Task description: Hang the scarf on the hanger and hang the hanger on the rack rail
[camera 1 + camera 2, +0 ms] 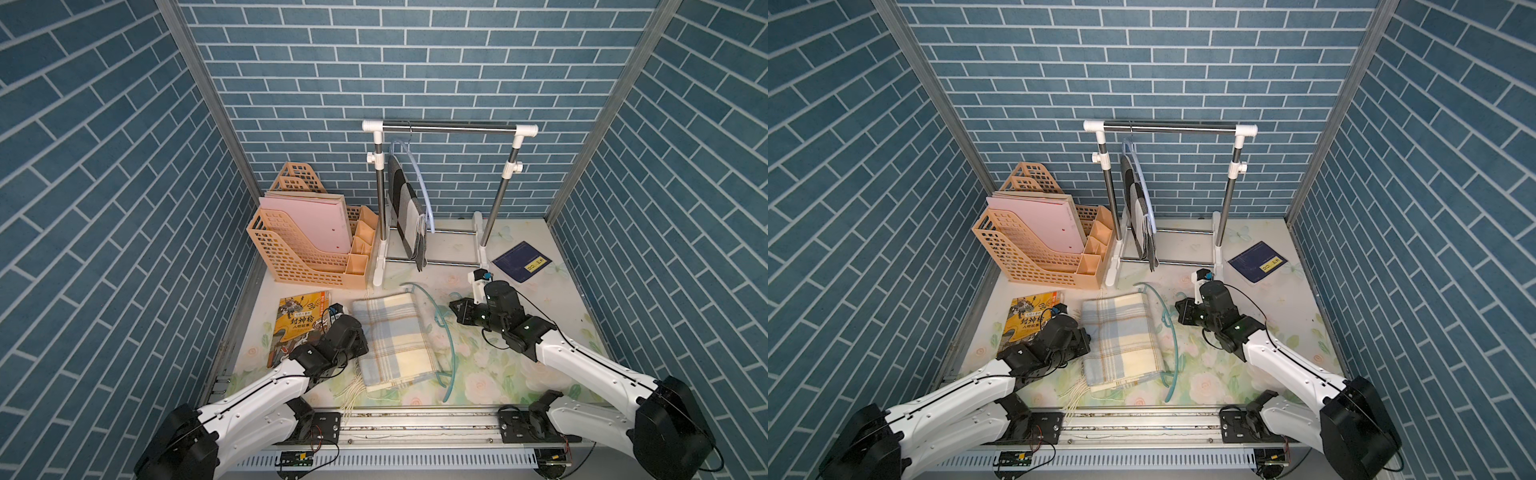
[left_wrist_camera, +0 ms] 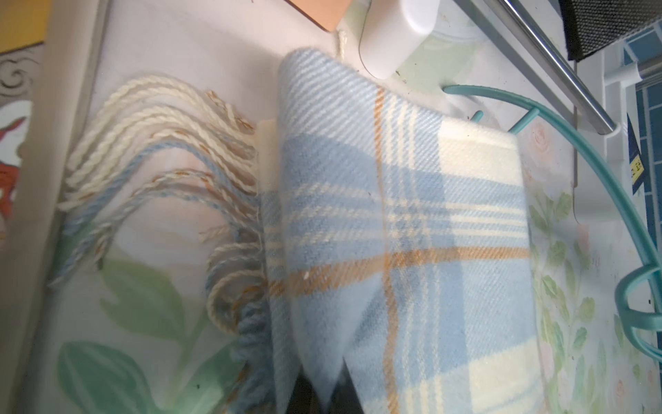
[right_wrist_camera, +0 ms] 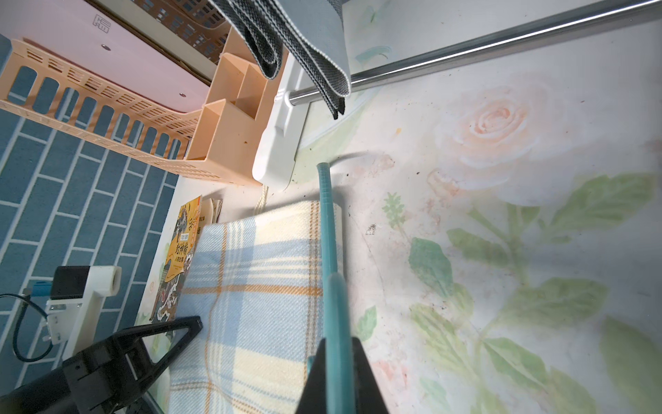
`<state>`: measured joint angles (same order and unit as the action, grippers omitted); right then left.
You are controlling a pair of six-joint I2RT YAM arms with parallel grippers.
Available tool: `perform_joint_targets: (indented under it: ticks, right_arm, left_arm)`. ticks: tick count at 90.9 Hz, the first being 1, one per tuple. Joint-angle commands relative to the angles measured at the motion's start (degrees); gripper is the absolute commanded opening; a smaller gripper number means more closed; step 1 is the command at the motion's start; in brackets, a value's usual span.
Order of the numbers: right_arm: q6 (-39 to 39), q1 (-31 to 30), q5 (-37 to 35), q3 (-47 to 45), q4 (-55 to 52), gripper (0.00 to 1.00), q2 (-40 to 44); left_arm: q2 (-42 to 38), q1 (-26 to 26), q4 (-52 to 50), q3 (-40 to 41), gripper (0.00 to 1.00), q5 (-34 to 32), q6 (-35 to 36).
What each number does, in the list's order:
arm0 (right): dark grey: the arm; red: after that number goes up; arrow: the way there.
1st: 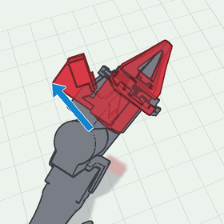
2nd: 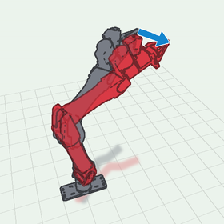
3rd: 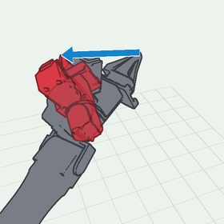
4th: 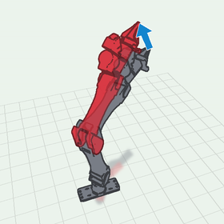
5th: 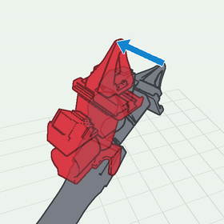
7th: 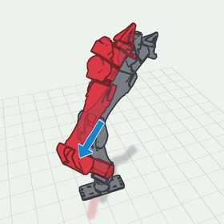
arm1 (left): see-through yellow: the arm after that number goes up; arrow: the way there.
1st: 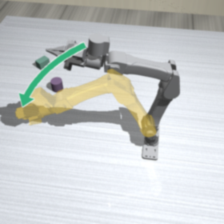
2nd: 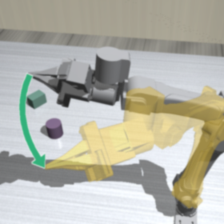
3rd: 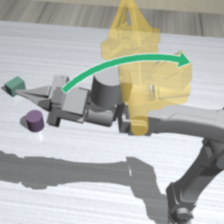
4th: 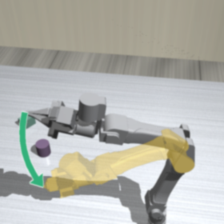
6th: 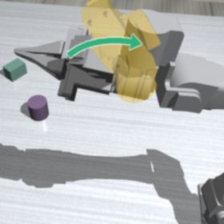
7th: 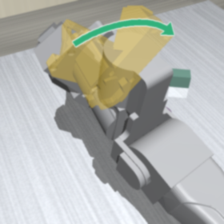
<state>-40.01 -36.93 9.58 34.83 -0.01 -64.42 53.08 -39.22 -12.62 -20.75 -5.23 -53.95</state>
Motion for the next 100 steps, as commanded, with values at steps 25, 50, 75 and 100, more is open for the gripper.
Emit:
perform_joint_targets:
  ticks: [25,50,75,100]
  right_arm:
    - [2.15,-1.94,-1.72,-0.01,0.04,0.00,-1.44]
    - [0.88,-2.37,-1.32,-0.92,3.43,0.00,-1.11]
    - [-6.88,-2.36,-2.02,-8.49,17.49,0.00,2.03]
    - [-12.36,-3.27,-3.61,-14.02,31.19,0.00,2.63]
  left_arm:
    - [3.24,0.99,-2.57,0.56,0.68,-2.56,-1.00]
    - [-8.68,0.91,-11.52,-8.32,0.86,-1.55,2.91]
    - [-2.11,0.14,15.92,0.70,0.74,13.44,-1.78]
    - [9.09,-0.62,25.42,5.60,0.52,14.88,-2.72]
